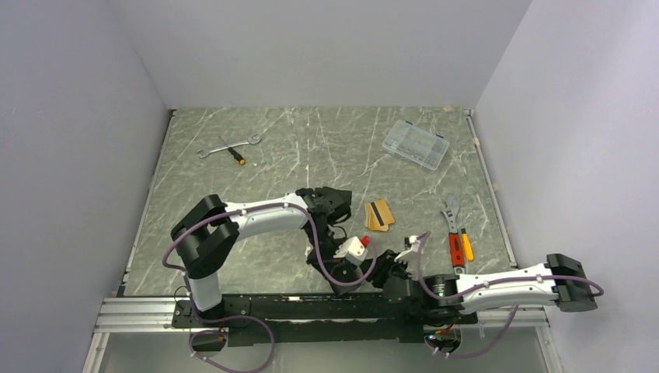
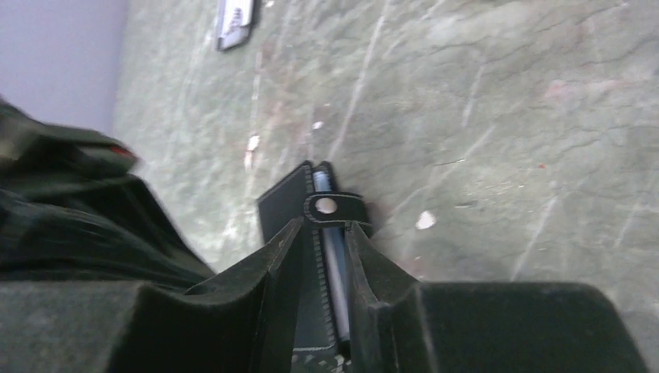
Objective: Put the credit cards into the card holder
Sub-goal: Close the card holder at the center of the board.
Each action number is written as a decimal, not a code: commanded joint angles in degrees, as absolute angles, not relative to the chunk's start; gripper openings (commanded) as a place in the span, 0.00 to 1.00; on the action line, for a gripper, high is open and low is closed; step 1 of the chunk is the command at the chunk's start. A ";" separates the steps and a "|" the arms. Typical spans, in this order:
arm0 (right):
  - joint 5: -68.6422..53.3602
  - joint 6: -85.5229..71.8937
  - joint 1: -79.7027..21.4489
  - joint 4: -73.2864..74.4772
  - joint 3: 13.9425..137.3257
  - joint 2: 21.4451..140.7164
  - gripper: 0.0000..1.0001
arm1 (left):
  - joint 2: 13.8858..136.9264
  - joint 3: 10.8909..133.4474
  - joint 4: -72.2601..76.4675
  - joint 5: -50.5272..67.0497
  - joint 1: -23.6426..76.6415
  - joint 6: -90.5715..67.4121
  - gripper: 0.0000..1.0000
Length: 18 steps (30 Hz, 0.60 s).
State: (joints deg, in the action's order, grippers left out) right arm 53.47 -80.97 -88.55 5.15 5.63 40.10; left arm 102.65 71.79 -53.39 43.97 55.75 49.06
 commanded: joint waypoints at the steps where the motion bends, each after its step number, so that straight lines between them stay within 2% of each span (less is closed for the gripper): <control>1: 49.33 -77.19 -88.77 12.12 5.38 28.76 0.24 | 102.41 68.63 -50.19 44.14 57.30 50.90 0.00; 3: 46.40 -73.27 -88.76 9.32 4.37 25.69 0.15 | 103.20 68.24 -48.54 42.79 57.69 50.83 0.00; 5: 44.27 -71.73 -88.77 8.70 4.41 25.06 0.12 | 104.53 68.72 -47.06 40.74 57.75 50.22 0.00; 14: 36.73 -70.15 -88.54 9.25 9.97 40.16 0.14 | 107.76 68.35 -43.84 27.00 57.05 50.11 0.00; 18: 36.48 -70.72 -87.79 6.98 8.75 42.23 0.13 | 108.36 68.83 -42.10 24.29 54.76 48.46 0.00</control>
